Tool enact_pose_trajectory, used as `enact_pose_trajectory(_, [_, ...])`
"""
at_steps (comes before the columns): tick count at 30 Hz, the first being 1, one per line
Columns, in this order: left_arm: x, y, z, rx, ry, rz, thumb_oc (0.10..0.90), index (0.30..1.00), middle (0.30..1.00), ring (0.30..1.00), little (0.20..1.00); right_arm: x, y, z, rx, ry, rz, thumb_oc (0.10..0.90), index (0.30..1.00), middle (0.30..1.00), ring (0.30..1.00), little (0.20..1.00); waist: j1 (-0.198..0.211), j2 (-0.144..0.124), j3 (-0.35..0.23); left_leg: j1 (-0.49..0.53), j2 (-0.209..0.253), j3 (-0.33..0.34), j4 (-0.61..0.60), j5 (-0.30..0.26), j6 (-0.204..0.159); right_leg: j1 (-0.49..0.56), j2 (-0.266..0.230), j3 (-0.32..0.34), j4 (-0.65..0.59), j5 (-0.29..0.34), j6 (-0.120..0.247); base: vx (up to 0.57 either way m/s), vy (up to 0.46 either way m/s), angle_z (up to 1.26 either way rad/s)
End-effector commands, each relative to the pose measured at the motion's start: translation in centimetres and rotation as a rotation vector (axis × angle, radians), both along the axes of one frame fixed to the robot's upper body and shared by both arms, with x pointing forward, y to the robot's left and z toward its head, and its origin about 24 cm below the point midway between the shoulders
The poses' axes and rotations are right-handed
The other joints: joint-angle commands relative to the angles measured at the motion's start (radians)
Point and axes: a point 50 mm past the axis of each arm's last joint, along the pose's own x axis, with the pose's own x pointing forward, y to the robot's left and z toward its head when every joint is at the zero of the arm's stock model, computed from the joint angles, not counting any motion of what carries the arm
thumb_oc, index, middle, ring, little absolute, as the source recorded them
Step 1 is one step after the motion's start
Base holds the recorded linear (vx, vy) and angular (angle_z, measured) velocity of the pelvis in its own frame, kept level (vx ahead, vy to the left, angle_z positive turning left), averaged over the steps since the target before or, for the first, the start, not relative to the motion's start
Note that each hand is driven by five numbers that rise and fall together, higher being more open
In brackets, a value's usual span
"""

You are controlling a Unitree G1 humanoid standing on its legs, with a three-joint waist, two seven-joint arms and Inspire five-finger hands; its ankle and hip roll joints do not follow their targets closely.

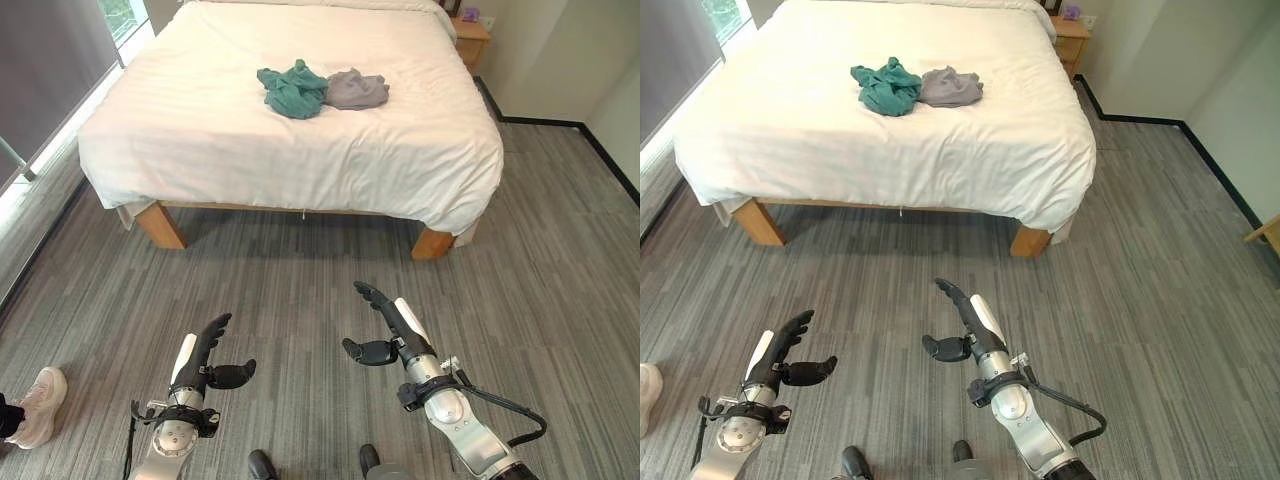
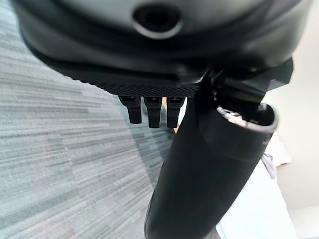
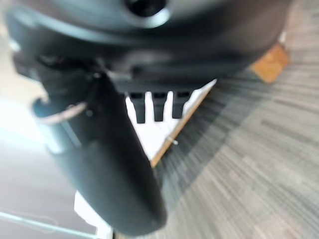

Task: Pick up bed clothes into laundry basket.

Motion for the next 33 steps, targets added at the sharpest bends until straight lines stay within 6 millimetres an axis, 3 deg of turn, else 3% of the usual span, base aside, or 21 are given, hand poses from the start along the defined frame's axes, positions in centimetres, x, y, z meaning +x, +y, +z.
enact_pose_trajectory(1, [3.6, -1.6, 4.2, 0.018, -0.243, -0.119, 0.8, 0.9, 0.9, 0.9, 0.9, 2.7, -0.3, 4.3, 0.05, -0.228, -0.029, 0.8, 0.9, 0.9, 0.9, 0.9, -0.005, 0.061, -0.037, 0.091, 0.071, 0.051, 0.009, -0.076, -0.059, -0.059, -0.02, -0.026, 0.011, -0.065, 0.043, 0.0, 0.02, -0.09])
enact_pose_trajectory(18, [3.5, -1.5, 4.6, 0.011, -0.263, -0.108, 0.8, 0.9, 0.9, 0.9, 0.9, 2.0, -1.9, 3.5, 0.035, -0.2, -0.1, 0.8, 0.9, 0.9, 0.9, 0.9, 0.014, 0.042, -0.037, 0.08, 0.039, 0.005, 0.009, -0.101, -0.04, -0.071, -0.033, -0.02, 0.009, -0.048, 0.063, 0.0, 0.019, 0.03])
enact_pose_trajectory(23, [4.2, -1.7, 5.8, 0.012, -0.305, -0.14, 0.8, 0.9, 0.9, 0.9, 0.9, 1.9, -4.4, 3.8, 0.003, -0.2, -0.18, 0.8, 0.9, 0.9, 0.9, 0.9, 0.017, 0.028, -0.032, 0.064, 0.023, -0.031, 0.009, -0.113, -0.024, -0.074, -0.033, -0.002, 0.011, -0.063, 0.063, 0.08, 0.047, 0.02])
enact_pose_trajectory(24, [5.6, 5.2, 9.4, 0.275, -0.286, -0.053, 0.8, 0.9, 0.9, 0.9, 0.9, 1.8, -6.0, 4.7, -0.003, -0.211, -0.198, 0.8, 0.9, 0.9, 0.9, 0.9, 0.02, 0.033, -0.039, 0.06, 0.021, -0.026, 0.009, -0.11, -0.024, -0.079, -0.034, 0.001, 0.012, -0.061, 0.066, 0.15, 0.088, 0.06])
enact_pose_trajectory(25, [5.6, 4.2, 11.0, 0.371, -0.364, -0.107, 0.8, 0.9, 0.9, 0.9, 0.9, 1.3, -6.9, 5.0, 0.006, -0.238, -0.258, 0.8, 0.9, 0.9, 0.9, 0.9, 0.018, 0.028, -0.039, 0.057, 0.016, -0.029, 0.009, -0.118, -0.021, -0.077, -0.037, 0.0, 0.013, -0.063, 0.071, 0.14, 0.097, 0.04])
enact_pose_trajectory(26, [5.2, 2.2, 10.0, 0.068, -0.397, -0.141, 0.8, 0.9, 0.9, 0.9, 0.9, 0.9, -7.5, 5.5, 0.01, -0.255, -0.264, 0.8, 0.9, 0.9, 0.9, 0.9, 0.02, 0.021, -0.04, 0.053, 0.008, -0.037, 0.009, -0.123, -0.016, -0.078, -0.038, 0.0, 0.015, -0.063, 0.072, 0.1, 0.074, -0.01])
enact_pose_trajectory(27, [5.2, 2.2, 9.9, 0.062, -0.396, -0.143, 0.8, 0.9, 0.9, 0.9, 0.9, 0.8, -7.6, 5.5, 0.009, -0.254, -0.265, 0.8, 0.9, 0.9, 0.9, 0.9, 0.02, 0.023, -0.042, 0.053, 0.008, -0.037, 0.009, -0.124, -0.016, -0.078, -0.039, 0.0, 0.015, -0.063, 0.072, 0.07, 0.055, -0.02])
enact_pose_trajectory(28, [4.8, 1.7, 9.4, -0.073, -0.407, -0.13, 0.8, 0.9, 0.9, 0.9, 0.9, 0.5, -8.7, 5.3, -0.002, -0.234, -0.295, 0.8, 0.9, 0.9, 0.9, 0.9, 0.026, 0.011, -0.035, 0.046, 0.001, -0.04, 0.009, -0.135, -0.002, -0.113, -0.031, -0.003, 0.088, -0.064, 0.078, 0.05, 0.057, 0.04])
enact_pose_trajectory(29, [4.7, 1.5, 9.3, -0.08, -0.397, -0.136, 0.8, 0.9, 0.9, 0.9, 0.9, 0.6, -9.0, 5.3, -0.008, -0.238, -0.305, 0.8, 0.9, 0.9, 0.9, 0.9, 0.03, 0.009, -0.028, 0.045, 0.002, -0.038, 0.009, -0.142, 0.004, -0.145, -0.021, -0.006, 0.16, -0.07, 0.085, 0.07, 0.085, 0.11])
enact_pose_trajectory(31, [4.3, 1.6, 9.0, -0.092, -0.381, -0.131, 0.8, 0.9, 0.9, 0.9, 0.9, 0.8, -9.2, 5.3, -0.026, -0.232, -0.302, 0.8, 0.9, 0.9, 0.9, 0.9, 0.029, 0.011, -0.007, 0.069, -0.002, -0.049, 0.009, -0.183, 0.008, -0.214, -0.006, -0.014, 0.328, -0.058, 0.135, 0.13, 0.135, 0.05])
enact_pose_trajectory(33, [4.2, 1.8, 8.7, -0.067, -0.364, -0.119, 0.8, 0.9, 0.9, 0.9, 0.9, 1.1, -9.0, 5.4, -0.028, -0.238, -0.3, 0.8, 0.9, 0.9, 0.9, 0.9, 0.022, 0.023, 0.012, 0.091, 0.013, -0.037, 0.009, -0.2, 0.004, -0.298, -0.003, -0.047, 0.446, -0.031, 0.148, 0.19, 0.079, -0.09])
